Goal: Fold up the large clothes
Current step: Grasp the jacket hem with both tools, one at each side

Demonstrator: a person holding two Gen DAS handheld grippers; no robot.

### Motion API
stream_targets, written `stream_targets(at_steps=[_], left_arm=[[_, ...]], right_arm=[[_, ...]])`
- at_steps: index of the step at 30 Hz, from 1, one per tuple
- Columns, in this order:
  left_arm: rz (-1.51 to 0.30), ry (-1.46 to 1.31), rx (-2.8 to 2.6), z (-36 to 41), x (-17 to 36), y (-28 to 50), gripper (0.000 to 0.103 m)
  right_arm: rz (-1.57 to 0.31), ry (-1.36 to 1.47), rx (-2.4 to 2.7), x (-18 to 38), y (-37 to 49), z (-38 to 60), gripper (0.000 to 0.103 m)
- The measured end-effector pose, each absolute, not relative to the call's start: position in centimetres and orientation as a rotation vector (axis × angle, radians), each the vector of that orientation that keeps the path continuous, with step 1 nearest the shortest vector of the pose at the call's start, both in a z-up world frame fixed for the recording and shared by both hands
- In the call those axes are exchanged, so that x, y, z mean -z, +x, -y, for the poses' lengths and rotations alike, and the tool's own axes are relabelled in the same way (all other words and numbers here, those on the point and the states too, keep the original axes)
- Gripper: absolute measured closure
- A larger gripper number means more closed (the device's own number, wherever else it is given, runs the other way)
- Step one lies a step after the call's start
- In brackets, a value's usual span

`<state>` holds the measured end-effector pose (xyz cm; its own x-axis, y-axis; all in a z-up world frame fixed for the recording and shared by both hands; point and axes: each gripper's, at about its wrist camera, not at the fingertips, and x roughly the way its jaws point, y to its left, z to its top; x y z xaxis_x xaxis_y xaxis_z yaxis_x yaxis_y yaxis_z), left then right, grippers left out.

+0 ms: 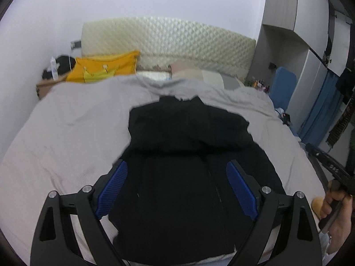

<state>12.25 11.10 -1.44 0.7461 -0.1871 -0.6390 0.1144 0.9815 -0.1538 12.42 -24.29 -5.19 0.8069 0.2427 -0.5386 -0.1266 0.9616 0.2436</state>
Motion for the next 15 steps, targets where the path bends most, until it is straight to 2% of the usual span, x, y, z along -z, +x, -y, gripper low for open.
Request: stream_targets(at_steps=[6,12,15], left_arm=[[-0.788,-0.113,0.164,-11.5,5.5,12.7,0.011],[-0.882,-0.141,0.158,-13.0,9.7,14.4,0.003],[-0.929,-0.183,0.145,-14.4,11.7,15.0,0.001]], right_arm=[[-0.736,0.257,-0.179,10.7,13.5,27.1,0.06],[-0.859,0.355,-0.153,14.5,14.8,30.8,0.059],[-0.907,0.426,-0.157,15.8,15.3,32.3,0.052]])
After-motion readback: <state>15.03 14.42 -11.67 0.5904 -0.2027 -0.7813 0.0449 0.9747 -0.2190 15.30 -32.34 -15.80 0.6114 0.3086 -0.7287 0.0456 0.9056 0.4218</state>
